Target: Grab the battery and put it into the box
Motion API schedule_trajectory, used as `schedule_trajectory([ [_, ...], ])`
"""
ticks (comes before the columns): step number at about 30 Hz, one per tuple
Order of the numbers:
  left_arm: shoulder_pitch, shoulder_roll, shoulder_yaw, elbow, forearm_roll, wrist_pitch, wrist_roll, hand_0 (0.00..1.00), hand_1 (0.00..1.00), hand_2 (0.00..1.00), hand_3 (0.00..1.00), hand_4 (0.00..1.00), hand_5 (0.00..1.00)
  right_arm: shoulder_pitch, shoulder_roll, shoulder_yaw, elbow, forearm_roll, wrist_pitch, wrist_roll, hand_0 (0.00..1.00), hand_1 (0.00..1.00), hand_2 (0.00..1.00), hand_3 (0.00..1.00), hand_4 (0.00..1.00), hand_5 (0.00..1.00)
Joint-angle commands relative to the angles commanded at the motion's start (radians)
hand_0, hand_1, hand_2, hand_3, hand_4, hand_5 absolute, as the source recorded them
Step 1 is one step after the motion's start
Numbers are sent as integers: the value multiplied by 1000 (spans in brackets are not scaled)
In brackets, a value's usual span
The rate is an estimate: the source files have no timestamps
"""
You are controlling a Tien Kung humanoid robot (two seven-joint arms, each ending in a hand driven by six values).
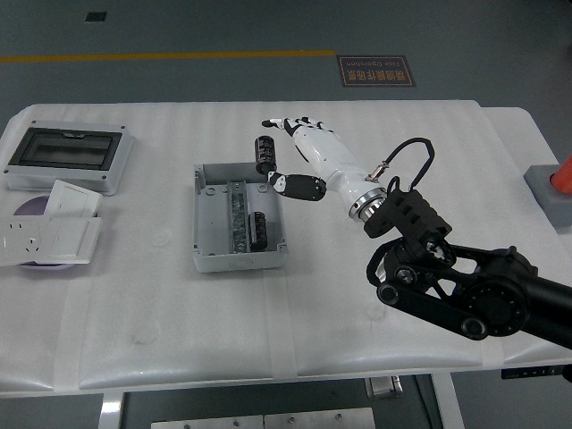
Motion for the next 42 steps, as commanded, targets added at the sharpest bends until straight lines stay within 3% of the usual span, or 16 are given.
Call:
schedule_trajectory([
  [8,3,-1,5,0,-4,0,0,668,674,619,654,665,348,-13,30,-29,-5,32,-17,15,998,998,998,998,857,548],
  [14,3,-1,8,1,-5,0,0,668,674,619,653,666,348,-6,-4,23,-1,10,-7,4,998,998,998,998,858,557],
  [20,7,-2,5,1,-2,-1,1,668,674,619,655,669,377,-37,-82,145,39,-11,-10,14,998,998,998,998,852,557],
  [25,15,-6,5,2,-3,-2,3,668,674,619,655,669,377,-125,-130,271,83,65,-36,97,998,998,998,998,852,557],
  [35,26,-14,-26,2,15,-2,4,668,674,619,654,674,387,-282,-180,519,53,209,-17,250,998,982,964,979,850,556],
  [42,36,-15,-37,3,25,-5,8,668,674,619,653,674,387,-363,-164,645,27,270,-2,307,998,965,942,968,849,553],
])
